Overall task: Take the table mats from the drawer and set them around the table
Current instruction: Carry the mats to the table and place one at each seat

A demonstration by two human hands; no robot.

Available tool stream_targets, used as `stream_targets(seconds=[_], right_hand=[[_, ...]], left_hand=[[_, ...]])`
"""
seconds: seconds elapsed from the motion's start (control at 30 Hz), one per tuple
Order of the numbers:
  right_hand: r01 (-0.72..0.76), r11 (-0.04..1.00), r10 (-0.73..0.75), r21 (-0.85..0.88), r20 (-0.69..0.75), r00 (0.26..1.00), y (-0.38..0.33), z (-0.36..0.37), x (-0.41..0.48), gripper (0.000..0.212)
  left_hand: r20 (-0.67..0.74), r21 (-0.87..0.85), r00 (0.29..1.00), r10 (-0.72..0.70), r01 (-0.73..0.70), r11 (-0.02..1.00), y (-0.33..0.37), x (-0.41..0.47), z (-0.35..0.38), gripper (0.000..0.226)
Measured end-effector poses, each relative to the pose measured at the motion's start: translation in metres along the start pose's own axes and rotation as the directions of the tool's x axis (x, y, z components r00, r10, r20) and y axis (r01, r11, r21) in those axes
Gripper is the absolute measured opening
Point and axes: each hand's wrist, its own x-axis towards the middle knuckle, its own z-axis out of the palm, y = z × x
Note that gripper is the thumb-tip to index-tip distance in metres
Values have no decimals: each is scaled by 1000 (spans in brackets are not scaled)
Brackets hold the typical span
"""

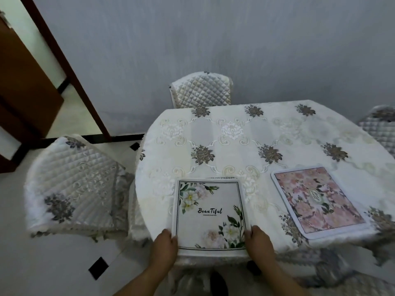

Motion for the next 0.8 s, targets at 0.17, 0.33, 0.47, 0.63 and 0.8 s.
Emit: stream_targets(seconds=[0.17, 0.33, 0.47, 0.63, 0.8], right_hand=[[65, 994, -73, -86, -96, 993, -16, -11, -21, 26], [89, 986, -116, -141, -199, 973, -22, -38, -37, 28], [50, 991, -86, -128, -299, 950, -8, -68, -51, 30], [-4, 1000, -4, -20, -368, 930, 35, -113, -75, 23], [-89, 996, 84, 9, -431, 899, 118, -168, -113, 27]], left_hand=[[-37, -3, 985, 169, -169, 986, -7, -1, -25, 17], [-70, 45, 933, 352, -350, 936, 4, 3, -50, 19], [-77, 26, 879, 471, -470, 882, 34, 0, -59, 20], [-26, 5, 817, 577, -577, 817, 86, -23, -42, 19], [26, -12, 725, 688, -688, 725, 155, -78, 1, 17]])
